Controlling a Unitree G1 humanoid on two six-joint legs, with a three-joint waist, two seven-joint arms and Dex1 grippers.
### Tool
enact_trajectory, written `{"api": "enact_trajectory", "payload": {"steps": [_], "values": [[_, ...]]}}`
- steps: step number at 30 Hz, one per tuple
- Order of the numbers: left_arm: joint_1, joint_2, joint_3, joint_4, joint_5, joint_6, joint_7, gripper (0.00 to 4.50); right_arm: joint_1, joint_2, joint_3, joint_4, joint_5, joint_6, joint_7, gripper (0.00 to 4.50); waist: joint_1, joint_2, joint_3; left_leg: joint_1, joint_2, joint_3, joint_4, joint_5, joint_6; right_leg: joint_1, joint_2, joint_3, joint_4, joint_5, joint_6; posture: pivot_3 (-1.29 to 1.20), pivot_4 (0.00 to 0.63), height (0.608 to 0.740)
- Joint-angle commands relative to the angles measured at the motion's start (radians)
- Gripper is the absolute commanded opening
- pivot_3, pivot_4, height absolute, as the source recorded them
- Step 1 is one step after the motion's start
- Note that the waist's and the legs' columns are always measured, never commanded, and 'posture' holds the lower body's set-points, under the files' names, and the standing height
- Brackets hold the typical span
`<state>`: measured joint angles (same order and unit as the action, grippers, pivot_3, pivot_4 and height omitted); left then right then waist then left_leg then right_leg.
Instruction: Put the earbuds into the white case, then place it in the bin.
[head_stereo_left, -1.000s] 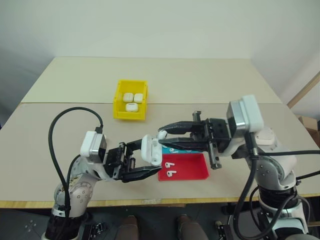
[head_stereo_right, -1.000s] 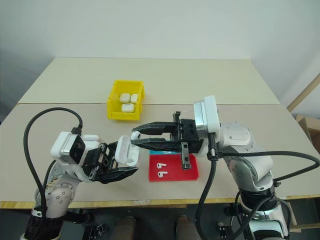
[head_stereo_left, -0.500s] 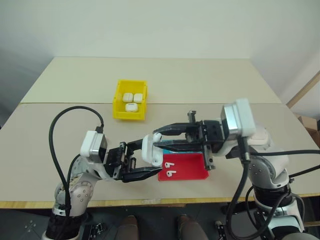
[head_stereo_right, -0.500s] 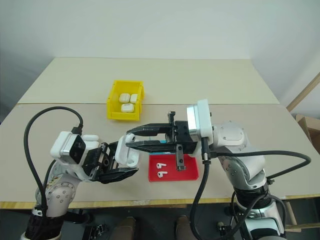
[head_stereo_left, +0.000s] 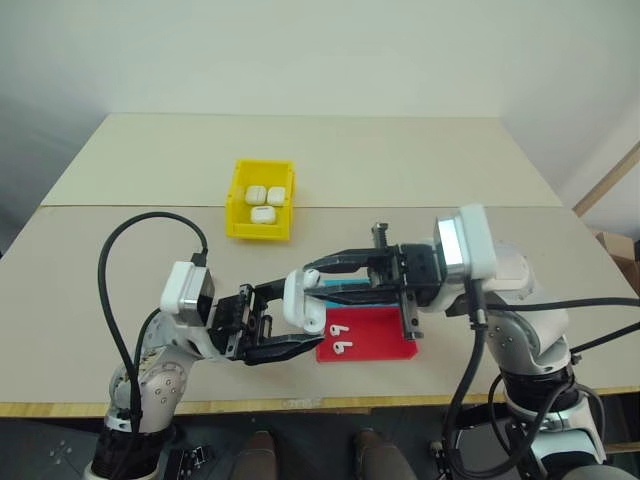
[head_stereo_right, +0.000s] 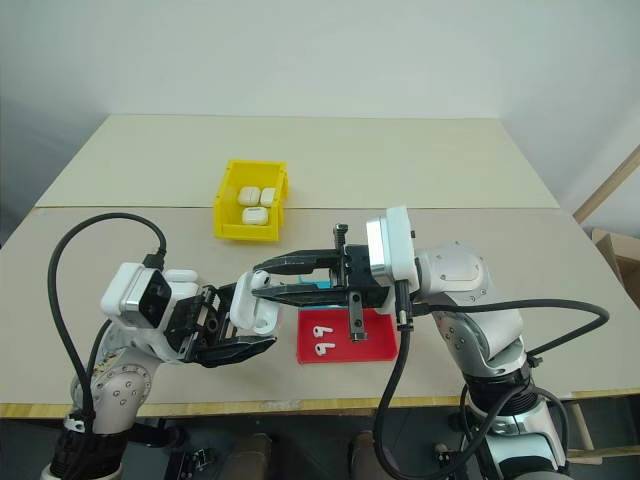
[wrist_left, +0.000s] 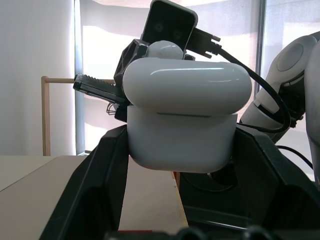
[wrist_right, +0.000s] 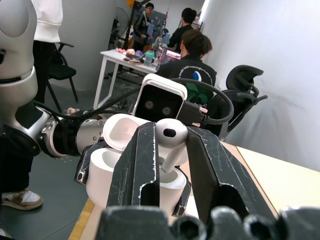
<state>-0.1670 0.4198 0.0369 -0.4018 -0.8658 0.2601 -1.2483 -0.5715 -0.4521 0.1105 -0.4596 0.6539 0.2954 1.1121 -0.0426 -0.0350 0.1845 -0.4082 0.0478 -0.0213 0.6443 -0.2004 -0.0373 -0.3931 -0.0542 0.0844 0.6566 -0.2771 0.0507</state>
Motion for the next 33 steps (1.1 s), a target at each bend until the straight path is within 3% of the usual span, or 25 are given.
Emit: {"api": "enact_trajectory", "payload": {"steps": [1, 19, 25, 33], "values": [[-0.013, 0.001, 0.003, -0.021, -0.015, -0.011, -0.009, 2.8, 0.001, 0.003, 0.0, -0.012, -0.006, -0.039, 0.01, 0.69, 0.0, 0.0, 0.0, 0.0, 0.0, 0.0, 0.0, 0.0, 0.0, 0.0, 0.0, 0.0, 0.0, 0.0, 0.0, 0.0, 0.15, 0.74], [-0.02, -0.005, 0.001, -0.008, -0.004, -0.018, -0.019, 2.8, 0.016, -0.01, 0.025, 0.001, -0.062, -0.116, 0.058, 0.69, 0.0, 0.0, 0.0, 0.0, 0.0, 0.0, 0.0, 0.0, 0.0, 0.0, 0.0, 0.0, 0.0, 0.0, 0.0, 0.0, 0.15, 0.74], [-0.021, -0.005, 0.0, -0.008, -0.004, -0.017, -0.021, 2.8, 0.022, -0.015, 0.025, -0.002, -0.075, -0.135, 0.046, 2.59, 0.0, 0.0, 0.0, 0.0, 0.0, 0.0, 0.0, 0.0, 0.0, 0.0, 0.0, 0.0, 0.0, 0.0, 0.0, 0.0, 0.15, 0.74], [-0.02, -0.002, 0.0, -0.007, -0.004, -0.016, -0.022, 2.8, 0.015, -0.037, -0.015, -0.003, -0.017, -0.107, 0.043, 2.59, 0.0, 0.0, 0.0, 0.0, 0.0, 0.0, 0.0, 0.0, 0.0, 0.0, 0.0, 0.0, 0.0, 0.0, 0.0, 0.0, 0.15, 0.74]]}}
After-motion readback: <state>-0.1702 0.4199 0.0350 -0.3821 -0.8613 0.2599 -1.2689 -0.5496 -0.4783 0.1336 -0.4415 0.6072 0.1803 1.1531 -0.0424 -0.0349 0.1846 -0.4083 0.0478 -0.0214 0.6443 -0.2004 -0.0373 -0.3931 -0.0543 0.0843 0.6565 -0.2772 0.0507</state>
